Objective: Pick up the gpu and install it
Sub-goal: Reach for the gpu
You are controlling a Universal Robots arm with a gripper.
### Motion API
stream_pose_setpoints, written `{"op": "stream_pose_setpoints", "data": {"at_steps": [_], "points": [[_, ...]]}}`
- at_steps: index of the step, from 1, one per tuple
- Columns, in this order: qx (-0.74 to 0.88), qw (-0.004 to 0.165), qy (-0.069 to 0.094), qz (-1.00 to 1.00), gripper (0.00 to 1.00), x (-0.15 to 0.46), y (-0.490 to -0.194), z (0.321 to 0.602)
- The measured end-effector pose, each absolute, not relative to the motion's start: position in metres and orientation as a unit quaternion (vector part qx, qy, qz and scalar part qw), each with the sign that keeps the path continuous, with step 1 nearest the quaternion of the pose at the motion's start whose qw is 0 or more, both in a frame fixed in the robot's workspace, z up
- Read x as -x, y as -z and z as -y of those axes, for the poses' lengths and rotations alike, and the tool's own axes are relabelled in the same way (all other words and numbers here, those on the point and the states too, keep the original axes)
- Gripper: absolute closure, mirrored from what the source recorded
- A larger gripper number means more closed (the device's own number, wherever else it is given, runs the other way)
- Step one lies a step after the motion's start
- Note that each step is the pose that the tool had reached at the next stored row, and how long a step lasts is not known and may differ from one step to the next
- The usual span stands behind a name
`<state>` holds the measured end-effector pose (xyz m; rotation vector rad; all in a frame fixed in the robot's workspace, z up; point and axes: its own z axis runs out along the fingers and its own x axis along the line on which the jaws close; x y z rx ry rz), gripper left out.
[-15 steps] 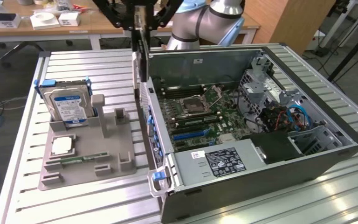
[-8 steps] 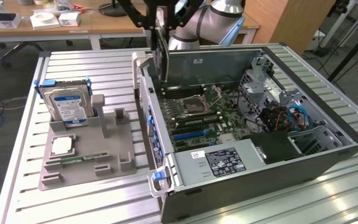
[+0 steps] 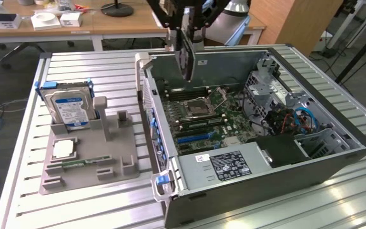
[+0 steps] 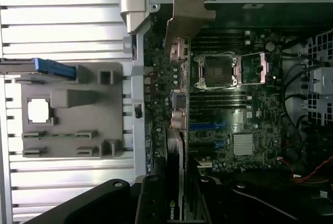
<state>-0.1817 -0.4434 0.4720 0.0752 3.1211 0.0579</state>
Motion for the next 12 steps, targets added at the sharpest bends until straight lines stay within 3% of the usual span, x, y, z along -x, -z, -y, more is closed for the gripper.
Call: {"op": "stream_pose_setpoints", "data": {"at_steps": [12], "points": [[-0.024,0.009,-0.019,-0.999,0.74,0.127,-0.472,0.443]]}}
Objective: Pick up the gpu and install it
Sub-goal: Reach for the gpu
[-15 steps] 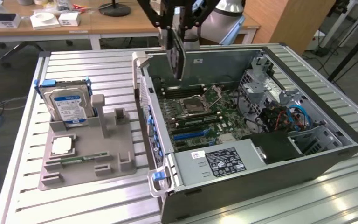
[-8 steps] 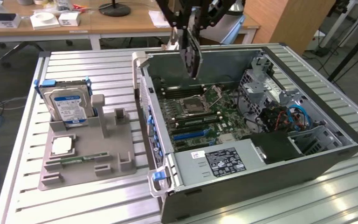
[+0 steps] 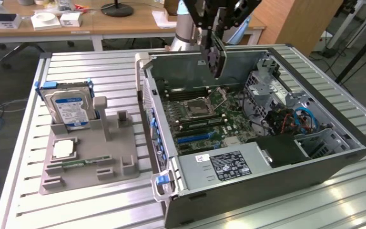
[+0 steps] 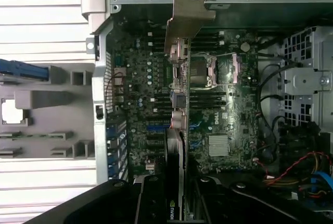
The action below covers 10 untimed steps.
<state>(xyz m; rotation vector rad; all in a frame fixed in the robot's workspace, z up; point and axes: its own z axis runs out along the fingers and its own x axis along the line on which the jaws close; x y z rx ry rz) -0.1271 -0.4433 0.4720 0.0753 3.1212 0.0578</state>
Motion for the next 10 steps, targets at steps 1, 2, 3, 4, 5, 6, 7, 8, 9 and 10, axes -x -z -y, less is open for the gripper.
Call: {"op": "stream_pose_setpoints", "data": {"at_steps": [1,2,3,4,5,6,7,8,9,10], "points": [[-0.024,0.009,-0.018,-0.999,0.74,0.123,-0.472,0.443],[-0.024,0.009,-0.019,-0.999,0.74,0.118,-0.472,0.443],[-0.024,0.010,-0.019,-0.999,0.74,0.114,-0.472,0.443],[-0.024,0.009,-0.019,-0.999,0.74,0.109,-0.472,0.443],[-0.024,0.009,-0.019,-0.999,0.74,0.105,-0.472,0.443],[-0.024,0.009,-0.019,-0.999,0.74,0.100,-0.472,0.443],[-0.024,0.009,-0.019,-0.999,0.74,0.095,-0.472,0.443],[-0.024,0.009,-0.019,-0.999,0.74,0.091,-0.472,0.443],[-0.024,0.009,-0.019,-0.999,0.74,0.087,-0.472,0.443],[-0.024,0.009,-0.019,-0.999,0.74,0.082,-0.472,0.443]]}}
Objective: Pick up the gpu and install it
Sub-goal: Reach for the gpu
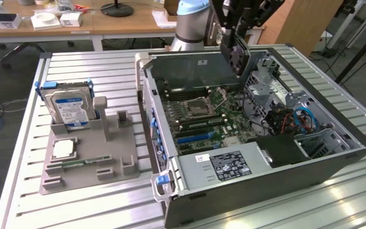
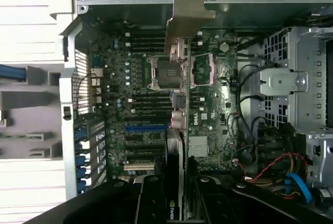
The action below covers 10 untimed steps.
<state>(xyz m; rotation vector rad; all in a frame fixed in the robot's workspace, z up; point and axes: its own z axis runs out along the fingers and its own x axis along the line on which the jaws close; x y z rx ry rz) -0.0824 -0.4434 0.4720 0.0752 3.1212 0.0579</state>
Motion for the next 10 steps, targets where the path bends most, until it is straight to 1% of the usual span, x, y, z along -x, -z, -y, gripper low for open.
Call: {"op": "stream_pose_setpoints", "data": {"at_steps": [10], "points": [[-0.024,0.009,-0.019,-0.999,0.74,0.051,-0.472,0.443]]}}
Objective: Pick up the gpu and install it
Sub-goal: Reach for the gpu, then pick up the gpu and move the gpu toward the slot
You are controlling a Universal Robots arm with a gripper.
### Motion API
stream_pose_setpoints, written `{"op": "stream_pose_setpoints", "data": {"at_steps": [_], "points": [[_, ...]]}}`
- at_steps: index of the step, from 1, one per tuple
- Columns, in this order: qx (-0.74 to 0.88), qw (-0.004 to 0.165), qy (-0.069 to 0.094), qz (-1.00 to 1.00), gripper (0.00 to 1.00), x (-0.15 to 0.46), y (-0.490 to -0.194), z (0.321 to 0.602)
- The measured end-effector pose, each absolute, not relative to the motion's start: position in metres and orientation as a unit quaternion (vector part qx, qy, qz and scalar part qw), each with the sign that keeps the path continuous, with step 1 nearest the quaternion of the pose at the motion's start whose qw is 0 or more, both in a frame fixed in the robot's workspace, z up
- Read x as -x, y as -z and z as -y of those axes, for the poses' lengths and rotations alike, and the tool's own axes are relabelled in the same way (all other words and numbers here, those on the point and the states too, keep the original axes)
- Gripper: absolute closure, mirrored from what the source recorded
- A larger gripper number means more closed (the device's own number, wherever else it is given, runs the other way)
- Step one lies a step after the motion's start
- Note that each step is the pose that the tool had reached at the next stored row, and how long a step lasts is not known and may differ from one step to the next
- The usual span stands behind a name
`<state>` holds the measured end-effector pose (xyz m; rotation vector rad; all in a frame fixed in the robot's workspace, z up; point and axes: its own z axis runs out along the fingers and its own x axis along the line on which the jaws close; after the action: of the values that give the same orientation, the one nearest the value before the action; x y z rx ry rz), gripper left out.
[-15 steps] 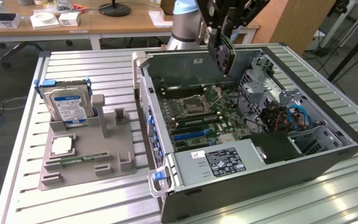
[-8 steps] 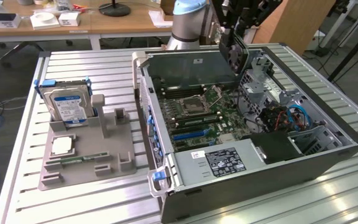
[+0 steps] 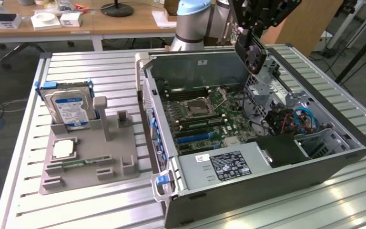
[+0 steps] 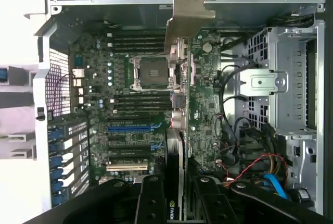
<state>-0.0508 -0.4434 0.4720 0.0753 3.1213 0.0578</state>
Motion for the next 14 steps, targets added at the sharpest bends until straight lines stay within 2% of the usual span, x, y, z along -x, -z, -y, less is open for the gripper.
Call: {"op": "stream_pose_setpoints", "data": {"at_steps": [14], "points": [[-0.024,0.009,-0.019,-0.999,0.74,0.0503,-0.4720,0.4434]]}}
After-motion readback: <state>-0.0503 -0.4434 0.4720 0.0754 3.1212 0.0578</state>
